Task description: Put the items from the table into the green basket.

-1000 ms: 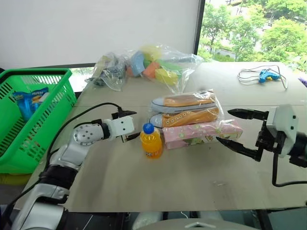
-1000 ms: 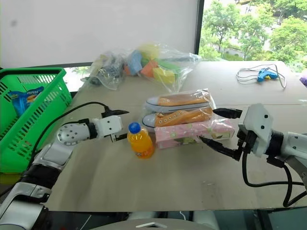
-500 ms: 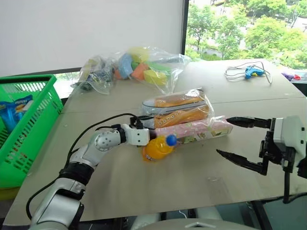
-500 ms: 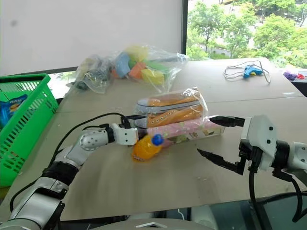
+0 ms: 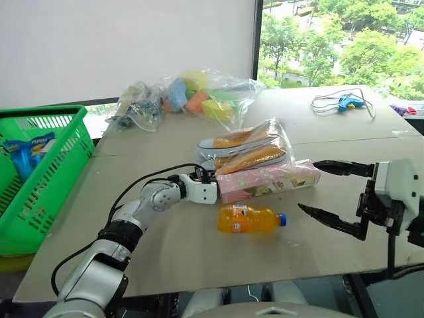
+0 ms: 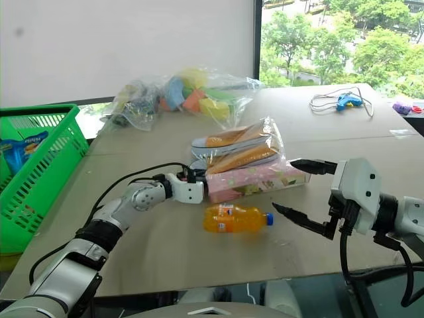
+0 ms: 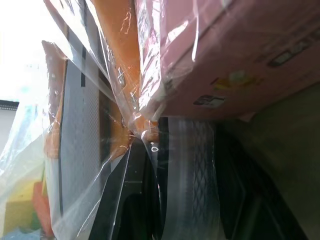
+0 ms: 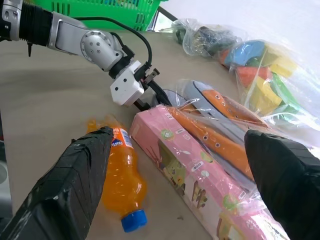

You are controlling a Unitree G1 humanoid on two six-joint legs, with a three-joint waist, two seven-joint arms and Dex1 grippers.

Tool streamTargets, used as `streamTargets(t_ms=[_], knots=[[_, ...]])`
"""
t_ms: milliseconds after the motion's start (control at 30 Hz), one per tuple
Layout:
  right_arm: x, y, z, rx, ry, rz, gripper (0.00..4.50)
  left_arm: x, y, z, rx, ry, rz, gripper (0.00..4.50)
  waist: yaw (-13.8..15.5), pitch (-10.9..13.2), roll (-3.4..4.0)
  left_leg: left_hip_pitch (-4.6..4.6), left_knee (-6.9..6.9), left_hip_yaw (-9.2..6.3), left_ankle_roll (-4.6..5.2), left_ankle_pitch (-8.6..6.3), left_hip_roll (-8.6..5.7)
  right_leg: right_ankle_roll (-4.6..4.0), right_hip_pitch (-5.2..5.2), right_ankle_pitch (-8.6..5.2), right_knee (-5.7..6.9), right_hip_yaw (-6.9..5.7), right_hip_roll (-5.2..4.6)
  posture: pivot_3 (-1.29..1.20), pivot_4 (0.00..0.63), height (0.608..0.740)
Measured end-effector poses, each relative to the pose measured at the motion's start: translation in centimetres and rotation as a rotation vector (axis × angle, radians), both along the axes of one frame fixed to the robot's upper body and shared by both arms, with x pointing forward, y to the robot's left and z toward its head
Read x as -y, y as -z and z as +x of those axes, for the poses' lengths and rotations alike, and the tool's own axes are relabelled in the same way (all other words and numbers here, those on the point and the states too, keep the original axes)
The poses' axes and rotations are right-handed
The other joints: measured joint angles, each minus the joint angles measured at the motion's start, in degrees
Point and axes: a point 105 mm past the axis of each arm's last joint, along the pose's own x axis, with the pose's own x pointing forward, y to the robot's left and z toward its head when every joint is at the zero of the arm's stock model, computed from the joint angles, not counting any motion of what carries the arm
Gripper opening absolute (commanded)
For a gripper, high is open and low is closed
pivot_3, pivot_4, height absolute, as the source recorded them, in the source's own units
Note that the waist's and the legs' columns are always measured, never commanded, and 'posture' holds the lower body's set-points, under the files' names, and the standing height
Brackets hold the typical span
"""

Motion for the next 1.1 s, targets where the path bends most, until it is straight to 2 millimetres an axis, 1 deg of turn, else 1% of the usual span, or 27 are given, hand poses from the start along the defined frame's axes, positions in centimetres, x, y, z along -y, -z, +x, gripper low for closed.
streamTargets(t_ms=[100,133,233,267,300,333,367,400,467,500,567,600,633,667,700,733,800,867,900,933,967,1000,1033,1067,1100], knots=[[-0.3,0.9,-0.2,-0.025,-0.007,-0.005,4.5,-0.9,-0.4,0.6,-0.01,-0.077,-0.055,1.03,-0.61,0.03,-0.02,-0.17,0.01,0.0,-0.02,0.02,0.06,-0.01,-0.19,0.02,0.0,-0.04,0.04,-0.16,0.0,0.74],[-0.4,1.0,-0.2,-0.025,-0.006,0.0,4.5,-1.4,-0.8,1.0,-0.008,-0.121,-0.094,1.03,-0.87,0.03,-0.01,-0.3,0.03,0.03,-0.03,0.04,0.06,-0.01,-0.34,0.02,0.01,0.01,0.07,-0.16,0.0,0.74],[-0.6,1.1,-0.3,-0.03,-0.017,0.01,4.5,-3.3,-2.8,2.5,0.045,-0.266,-0.223,1.03,-1.93,0.02,-0.05,-0.93,0.16,0.04,0.16,0.21,0.05,-0.25,-1.01,0.18,0.02,0.17,0.18,-0.14,0.0,0.74],[-0.7,1.1,-0.3,-0.024,-0.022,0.012,4.5,-5.0,-4.1,3.2,0.084,-0.359,-0.289,1.03,-2.46,0.02,-0.1,-1.23,0.16,0.1,0.17,0.23,0.03,-0.39,-1.35,0.29,0.06,0.26,0.17,-0.14,0.0,0.74],[-0.8,1.0,-0.3,-0.019,-0.023,0.013,4.5,-5.5,-4.5,3.4,0.098,-0.386,-0.307,1.03,-2.53,0.02,-0.12,-1.28,0.16,0.14,0.17,0.24,0.02,-0.39,-1.42,0.29,0.08,0.3,0.18,-0.13,0.0,0.74],[-0.9,0.9,-0.2,-0.009,-0.028,0.014,4.5,-7.2,-5.9,4.0,0.141,-0.471,-0.369,1.03,-2.63,0.04,-0.15,-1.39,0.14,0.15,-0.02,0.34,0.02,-0.4,-1.55,0.29,0.09,0.31,0.17,-0.12,0.0,0.74],[-0.9,0.8,-0.2,-0.007,-0.031,0.014,4.5,-7.8,-6.5,4.2,0.16,-0.502,-0.394,1.03,-2.6,0.04,-0.16,-1.45,0.13,0.15,-0.02,0.34,0.02,-0.4,-1.6,0.29,0.09,0.3,0.17,-0.12,0.0,0.74],[-1.0,0.8,-0.1,0.0,-0.038,0.015,4.5,-9.1,-7.6,4.6,0.19,-0.562,-0.451,1.03,-2.51,0.07,-0.21,-1.53,0.13,0.14,-0.02,0.34,0.02,-0.41,-1.67,0.29,0.09,0.29,0.18,-0.12,0.0,0.74],[-1.3,0.7,0.1,0.012,-0.051,0.017,4.5,-12.0,-10.5,5.1,0.272,-0.681,-0.556,1.03,-2.21,0.14,-0.35,-1.68,0.13,0.13,-0.01,0.33,0.0,-0.41,-1.78,0.3,0.07,0.26,0.16,-0.09,0.0,0.74],[-1.3,0.7,0.2,0.014,-0.055,0.017,4.5,-13.2,-11.9,5.3,0.312,-0.726,-0.592,1.03,-2.1,0.15,-0.41,-1.7,0.14,0.13,-0.01,0.33,0.0,-0.41,-1.79,0.3,0.05,0.26,0.16,-0.08,0.0,0.74],[-1.4,0.6,0.4,0.016,-0.061,0.019,4.5,-14.7,-13.9,5.5,0.368,-0.781,-0.639,1.03,-1.71,0.16,-0.69,-1.72,0.15,0.13,0.0,0.33,-0.02,-0.41,-1.79,0.3,0.04,0.25,0.15,-0.06,0.0,0.74],[-1.6,0.6,0.5,0.021,-0.071,0.023,4.5,-16.1,-16.1,5.5,0.419,-0.823,-0.682,1.03,-1.44,0.13,-0.9,-1.72,0.16,0.13,0.0,0.32,-0.03,-0.41,-1.79,0.3,0.04,0.25,0.14,-0.05,0.0,0.74],[-1.6,0.4,0.7,0.028,-0.075,0.028,4.5,-17.0,-17.6,5.4,0.457,-0.845,-0.701,1.03,-1.18,0.05,-1.04,-1.71,0.16,0.13,0.0,0.32,-0.04,-0.41,-1.79,0.3,0.03,0.25,0.14,-0.05,0.0,0.74],[-1.6,0.3,0.8,0.034,-0.077,0.032,4.5,-17.5,-18.5,5.3,0.48,-0.854,-0.704,1.03,-0.72,-0.01,-1.13,-1.69,0.15,0.13,0.01,0.32,-0.07,-0.41,-1.77,0.3,0.03,0.26,0.12,-0.03,0.0,0.74],[-1.7,0.3,1.0,0.038,-0.081,0.034,4.5,-17.8,-19.0,5.3,0.482,-0.854,-0.696,1.03,-0.48,-0.05,-1.19,-1.68,0.15,0.13,0.01,0.32,-0.09,-0.41,-1.76,0.3,0.03,0.26,0.11,-0.03,0.0,0.74],[-1.8,0.3,1.2,0.036,-0.091,0.035,4.5,-17.6,-19.2,5.4,0.458,-0.834,-0.679,1.03,0.05,-0.1,-1.25,-1.63,0.15,0.13,0.01,0.32,-0.11,-0.41,-1.7,0.3,0.03,0.24,0.06,-0.03,0.0,0.74],[-1.9,0.4,1.4,0.034,-0.106,0.042,4.5,-16.8,-18.3,5.6,0.388,-0.789,-0.61,1.03,1.53,-0.14,-1.27,-1.52,0.15,0.13,0.01,0.32,-0.15,-0.41,-1.58,0.3,0.02,0.21,0.02,-0.02,0.0,0.74],[-2.1,0.5,1.6,0.033,-0.12,0.042,4.5,-15.7,-15.5,5.7,0.262,-0.737,-0.53,2.01,2.89,-0.16,-1.25,-1.45,0.15,0.13,-0.03,0.3,-0.16,-0.42,-1.51,0.31,0.03,0.23,0.01,-0.02,0.0,0.74],[-2.2,0.4,1.6,0.036,-0.123,0.04,4.5,-15.4,-14.2,5.7,0.213,-0.73,-0.497,2.35,3.3,-0.16,-1.25,-1.44,0.16,0.13,-0.03,0.29,-0.15,-0.42,-1.5,0.3,0.03,0.22,0.02,-0.02,0.0,0.74],[-2.2,0.3,1.6,0.042,-0.125,0.039,4.5,-15.3,-12.5,5.7,0.156,-0.733,-0.456,2.83,3.59,-0.16,-1.26,-1.44,0.15,0.13,0.12,0.2,-0.14,-0.42,-1.5,0.3,0.03,0.22,0.04,-0.05,0.0,0.74],[-2.2,0.3,1.6,0.042,-0.126,0.038,4.5,-15.4,-11.3,5.5,0.11,-0.749,-0.437,3.36,3.7,-0.16,-1.26,-1.43,0.16,0.13,0.14,0.2,-0.11,-0.45,-1.51,0.32,0.03,0.24,0.08,-0.05,0.0,0.74],[-2.2,0.4,1.6,0.041,-0.126,0.038,4.5,-15.7,-10.6,5.4,0.082,-0.764,-0.429,3.82,3.65,-0.16,-1.27,-1.43,0.16,0.14,0.16,0.21,-0.09,-0.46,-1.52,0.33,0.04,0.25,0.11,-0.06,0.0,0.74],[-2.2,0.4,1.6,0.04,-0.126,0.038,4.5,-15.7,-10.3,5.2,0.062,-0.766,-0.427,4.4,3.59,-0.17,-1.29,-1.41,0.16,0.14,0.17,0.22,-0.08,-0.47,-1.52,0.34,0.05,0.26,0.12,-0.06,0.0,0.74],[-2.2,0.4,1.6,0.039,-0.127,0.037,4.5,-15.7,-10.2,5.1,0.055,-0.77,-0.421,4.46,3.44,-0.2,-1.3,-1.34,0.15,0.18,0.17,0.22,-0.08,-0.48,-1.5,0.34,0.09,0.3,0.12,-0.06,0.0,0.74],[-2.1,0.5,1.5,0.036,-0.123,0.037,4.5,-16.1,-10.1,4.5,0.052,-0.774,-0.403,4.46,3.06,-0.25,-1.23,-1.32,0.12,0.22,0.17,0.22,-0.07,-0.48,-1.5,0.34,0.11,0.36,0.12,-0.06,0.0,0.74]])
